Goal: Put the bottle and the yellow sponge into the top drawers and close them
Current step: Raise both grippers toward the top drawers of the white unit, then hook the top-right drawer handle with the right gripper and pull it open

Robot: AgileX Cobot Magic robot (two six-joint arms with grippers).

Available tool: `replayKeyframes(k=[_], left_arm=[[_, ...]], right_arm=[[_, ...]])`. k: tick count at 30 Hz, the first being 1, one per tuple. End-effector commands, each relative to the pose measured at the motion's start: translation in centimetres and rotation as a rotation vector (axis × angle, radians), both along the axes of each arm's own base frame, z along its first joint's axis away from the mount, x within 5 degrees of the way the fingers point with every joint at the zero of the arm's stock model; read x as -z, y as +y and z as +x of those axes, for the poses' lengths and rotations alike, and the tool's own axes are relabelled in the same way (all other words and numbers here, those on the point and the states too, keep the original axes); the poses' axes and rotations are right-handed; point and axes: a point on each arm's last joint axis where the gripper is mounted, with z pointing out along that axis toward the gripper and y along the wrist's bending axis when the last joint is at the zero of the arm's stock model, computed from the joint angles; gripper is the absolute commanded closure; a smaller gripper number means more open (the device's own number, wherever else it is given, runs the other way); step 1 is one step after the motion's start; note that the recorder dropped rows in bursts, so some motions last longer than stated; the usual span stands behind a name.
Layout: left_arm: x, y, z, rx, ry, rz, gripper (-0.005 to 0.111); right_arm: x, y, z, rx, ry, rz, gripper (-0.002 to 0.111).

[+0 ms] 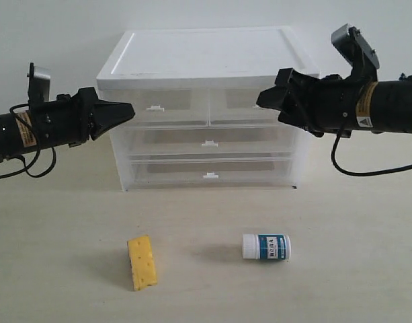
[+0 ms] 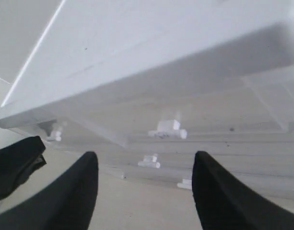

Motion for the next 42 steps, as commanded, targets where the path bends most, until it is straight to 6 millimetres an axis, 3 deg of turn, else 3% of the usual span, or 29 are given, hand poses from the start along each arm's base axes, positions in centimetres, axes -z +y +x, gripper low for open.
replayKeyframes(k=[1, 14, 17, 22, 27, 36, 39, 42], left_arm=[[-0.1, -0.2, 0.0, 0.015, -0.012, 0.018, 0.103], [-0.1, -0.2, 0.0, 0.009, -0.008, 0.024, 0.103], [0.0, -0.2, 0.1, 0.005, -0.005, 0.029, 0.103], [0.1, -0.1, 0.1, -0.008, 0.003, 0.043, 0.103], [0.0, 0.0, 0.3, -0.022, -0.011, 0.039, 0.103], [-0.4, 0.3, 1.0, -0.077, -0.035, 0.05, 0.103], [-0.4, 0.2, 1.1, -0.099, -0.045, 0.05, 0.103], [-0.6, -1.2, 1.6, -0.081, -0.061, 0.1, 0.103]], right_arm=[[0.8, 0.5, 1.2, -0.004, 0.049, 0.064, 0.056], [1.6, 1.2, 3.2, -0.02, 0.047, 0.161, 0.057], [1.6, 1.2, 3.2, -0.024, 0.038, 0.152, 0.071], [1.6, 1.2, 3.2, -0.03, 0.02, 0.136, 0.108], [1.7, 1.3, 3.1, -0.049, 0.016, 0.124, 0.108], [0.9, 2.0, 1.5, -0.246, -0.018, 0.061, 0.108], [1.2, 2.2, 0.8, -0.317, 0.006, 0.026, 0.108], [2.7, 1.8, -0.6, -0.295, 0.03, 0.024, 0.108]])
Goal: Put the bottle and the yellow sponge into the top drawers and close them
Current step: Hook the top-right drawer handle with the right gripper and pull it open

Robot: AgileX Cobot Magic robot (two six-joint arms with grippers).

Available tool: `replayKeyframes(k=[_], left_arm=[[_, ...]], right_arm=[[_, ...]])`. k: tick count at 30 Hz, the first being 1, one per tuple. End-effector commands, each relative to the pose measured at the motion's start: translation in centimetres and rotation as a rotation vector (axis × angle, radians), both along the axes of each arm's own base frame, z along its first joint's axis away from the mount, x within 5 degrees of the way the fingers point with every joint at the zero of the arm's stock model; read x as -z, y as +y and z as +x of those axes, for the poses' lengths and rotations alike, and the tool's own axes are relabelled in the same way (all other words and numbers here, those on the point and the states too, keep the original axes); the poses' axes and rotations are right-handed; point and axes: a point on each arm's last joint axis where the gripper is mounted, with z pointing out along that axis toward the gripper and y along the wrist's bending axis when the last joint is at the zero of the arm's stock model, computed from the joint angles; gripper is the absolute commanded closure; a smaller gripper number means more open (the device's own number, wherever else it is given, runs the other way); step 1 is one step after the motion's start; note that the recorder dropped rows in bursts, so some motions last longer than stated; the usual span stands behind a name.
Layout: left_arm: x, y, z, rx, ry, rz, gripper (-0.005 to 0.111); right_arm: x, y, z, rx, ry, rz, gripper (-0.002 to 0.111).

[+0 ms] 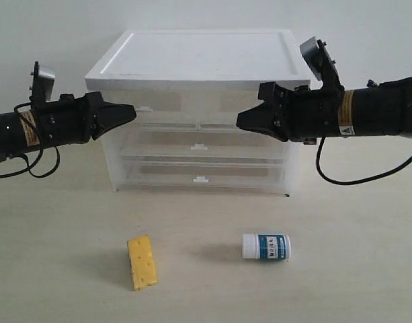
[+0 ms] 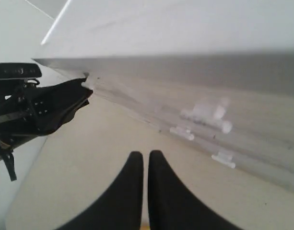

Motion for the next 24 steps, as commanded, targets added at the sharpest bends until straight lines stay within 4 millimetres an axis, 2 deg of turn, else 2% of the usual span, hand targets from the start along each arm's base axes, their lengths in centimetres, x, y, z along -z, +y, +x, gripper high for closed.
replayKeyframes(k=[1, 3, 5, 7, 11, 13, 14, 16, 20, 24], left_arm=[[-0.7, -1.1, 1.4, -0.063, -0.021, 0.019, 0.103], [-0.7, -1.1, 1.7, -0.068, -0.023, 0.027, 0.103], [-0.4, -0.9, 1.8, -0.092, -0.007, 0.053, 0.103], [-0.4, -0.9, 1.8, -0.095, -0.004, 0.059, 0.103], [-0.4, -0.9, 1.8, -0.092, -0.005, 0.062, 0.103], [-0.4, -0.9, 1.8, -0.091, -0.005, 0.064, 0.103], [-0.4, -0.9, 1.8, -0.091, -0.005, 0.064, 0.103], [-0.4, -0.9, 1.8, -0.091, -0.005, 0.064, 0.103], [-0.3, -0.9, 1.8, -0.086, -0.006, 0.069, 0.103], [-0.3, -0.9, 1.8, -0.086, -0.006, 0.069, 0.103]], right_arm=[[1.2, -0.4, -2.0, 0.004, -0.004, -0.024, 0.108], [0.8, -0.5, -2.8, -0.001, -0.024, -0.007, 0.108], [-0.6, -0.6, -3.1, -0.001, -0.093, -0.019, 0.108], [-1.4, -1.0, -3.1, 0.038, -0.121, -0.052, 0.101], [-1.7, -1.9, -2.7, 0.174, -0.075, -0.116, 0.071], [-1.3, -2.4, -2.3, 0.247, -0.019, -0.124, 0.049], [-1.2, -2.6, -2.2, 0.278, -0.002, -0.134, 0.046], [-1.0, -3.0, -1.9, 0.34, 0.019, -0.147, 0.05], [-1.5, -3.2, -1.5, 0.406, 0.045, -0.083, 0.065], [-2.1, -2.7, -1.5, 0.396, 0.078, 0.033, 0.067]])
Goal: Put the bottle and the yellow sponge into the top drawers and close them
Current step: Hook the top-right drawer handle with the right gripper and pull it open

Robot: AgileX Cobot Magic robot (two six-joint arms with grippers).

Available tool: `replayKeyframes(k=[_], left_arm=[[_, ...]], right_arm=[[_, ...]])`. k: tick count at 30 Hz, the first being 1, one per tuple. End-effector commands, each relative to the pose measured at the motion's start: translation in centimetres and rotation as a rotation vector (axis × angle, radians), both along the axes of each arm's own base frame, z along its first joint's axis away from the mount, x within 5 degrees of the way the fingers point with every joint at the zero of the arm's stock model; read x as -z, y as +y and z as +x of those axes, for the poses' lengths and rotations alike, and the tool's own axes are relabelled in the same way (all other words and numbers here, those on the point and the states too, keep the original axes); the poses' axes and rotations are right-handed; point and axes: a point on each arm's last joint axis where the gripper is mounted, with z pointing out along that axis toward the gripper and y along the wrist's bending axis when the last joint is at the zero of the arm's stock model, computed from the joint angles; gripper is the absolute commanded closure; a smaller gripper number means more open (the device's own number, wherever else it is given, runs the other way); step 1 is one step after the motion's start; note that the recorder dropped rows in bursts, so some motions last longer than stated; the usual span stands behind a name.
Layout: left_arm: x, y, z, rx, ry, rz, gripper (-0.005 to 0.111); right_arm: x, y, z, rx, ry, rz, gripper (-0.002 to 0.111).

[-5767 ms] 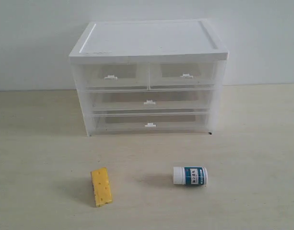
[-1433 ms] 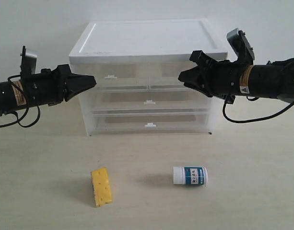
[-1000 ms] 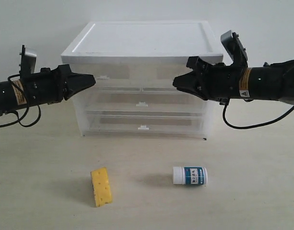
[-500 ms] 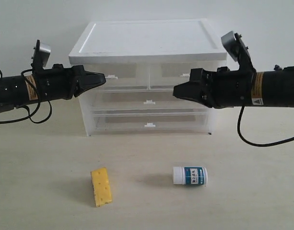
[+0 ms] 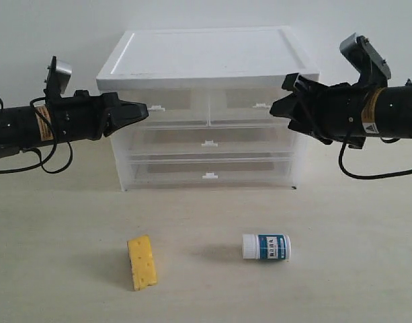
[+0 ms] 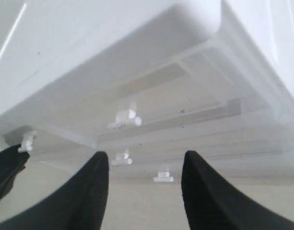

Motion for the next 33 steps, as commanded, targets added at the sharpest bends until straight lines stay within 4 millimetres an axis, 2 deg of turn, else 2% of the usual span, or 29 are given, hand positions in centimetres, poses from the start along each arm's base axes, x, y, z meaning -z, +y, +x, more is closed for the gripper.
replayKeyframes(k=[1, 5, 11, 15, 19, 22, 25, 33], left_arm=[[0.0, 0.6, 1.1, -0.118, 0.021, 0.009, 0.103], [0.0, 0.6, 1.1, -0.118, 0.021, 0.009, 0.103], [0.1, 0.6, 1.1, -0.111, 0.02, 0.017, 0.103], [0.1, 0.6, 1.0, -0.109, 0.024, 0.014, 0.103], [0.0, 0.6, 1.0, -0.107, 0.022, 0.006, 0.103], [0.0, 0.5, 1.0, -0.105, 0.021, 0.004, 0.103], [0.0, 0.6, 1.0, -0.109, 0.021, 0.001, 0.103], [0.0, 0.6, 1.1, -0.11, 0.022, 0.002, 0.103]], right_arm=[[-0.9, 0.4, -0.1, 0.0, 0.0, 0.123, 0.067], [-0.8, 0.2, 0.2, 0.041, 0.02, 0.146, 0.067], [0.7, 0.9, 1.0, 0.035, 0.052, 0.311, 0.067], [1.5, 1.0, 1.7, 0.027, 0.059, 0.305, 0.067], [1.3, 1.3, 2.4, 0.008, 0.039, 0.322, 0.067], [1.0, 1.8, 2.7, -0.007, 0.023, 0.343, 0.072], [1.1, 2.3, 2.8, 0.005, 0.024, 0.304, 0.082], [1.1, 2.4, 2.9, 0.015, -0.02, 0.261, 0.101]])
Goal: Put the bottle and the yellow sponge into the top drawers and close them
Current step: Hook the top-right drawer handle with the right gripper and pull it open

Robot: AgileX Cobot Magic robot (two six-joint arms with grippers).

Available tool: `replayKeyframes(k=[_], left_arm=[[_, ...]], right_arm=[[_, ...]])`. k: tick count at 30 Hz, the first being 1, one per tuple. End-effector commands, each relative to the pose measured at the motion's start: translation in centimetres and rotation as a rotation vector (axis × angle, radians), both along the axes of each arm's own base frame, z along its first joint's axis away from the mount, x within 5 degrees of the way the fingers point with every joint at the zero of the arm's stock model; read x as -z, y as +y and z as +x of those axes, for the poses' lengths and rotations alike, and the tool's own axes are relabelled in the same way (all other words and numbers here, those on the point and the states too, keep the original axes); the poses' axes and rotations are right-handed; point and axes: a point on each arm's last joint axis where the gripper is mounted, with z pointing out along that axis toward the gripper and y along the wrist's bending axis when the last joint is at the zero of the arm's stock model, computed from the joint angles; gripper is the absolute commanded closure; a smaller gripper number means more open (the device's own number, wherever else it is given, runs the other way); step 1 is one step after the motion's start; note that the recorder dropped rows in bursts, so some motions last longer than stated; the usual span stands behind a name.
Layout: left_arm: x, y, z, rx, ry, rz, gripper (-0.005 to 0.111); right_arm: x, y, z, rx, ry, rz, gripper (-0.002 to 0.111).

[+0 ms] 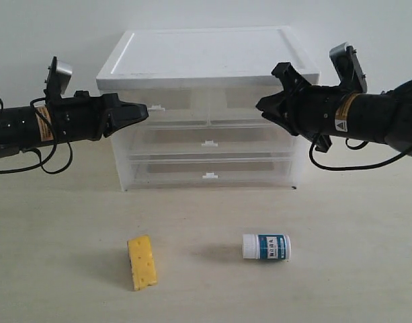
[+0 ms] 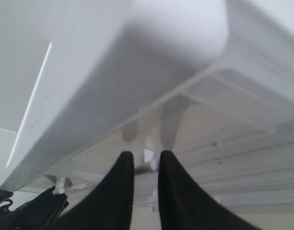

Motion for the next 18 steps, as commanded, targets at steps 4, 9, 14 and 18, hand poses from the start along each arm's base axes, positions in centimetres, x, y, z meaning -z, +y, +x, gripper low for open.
replayKeyframes(k=[4, 9, 14, 18], left_arm=[[-0.1, 0.6, 1.1, -0.115, 0.022, -0.008, 0.103], [-0.1, 0.6, 1.1, -0.124, 0.02, -0.016, 0.103], [-0.2, 0.7, 1.2, -0.138, 0.013, -0.018, 0.103], [-0.2, 0.8, 1.3, -0.149, 0.014, -0.019, 0.103]], right_arm=[[-1.1, 0.5, 0.1, -0.02, -0.113, 0.018, 0.108], [-0.8, 0.7, -0.2, -0.078, -0.123, -0.032, 0.108], [0.3, 0.8, -1.3, -0.126, -0.103, -0.03, 0.108], [1.0, 0.6, -2.7, -0.137, -0.107, -0.029, 0.108]])
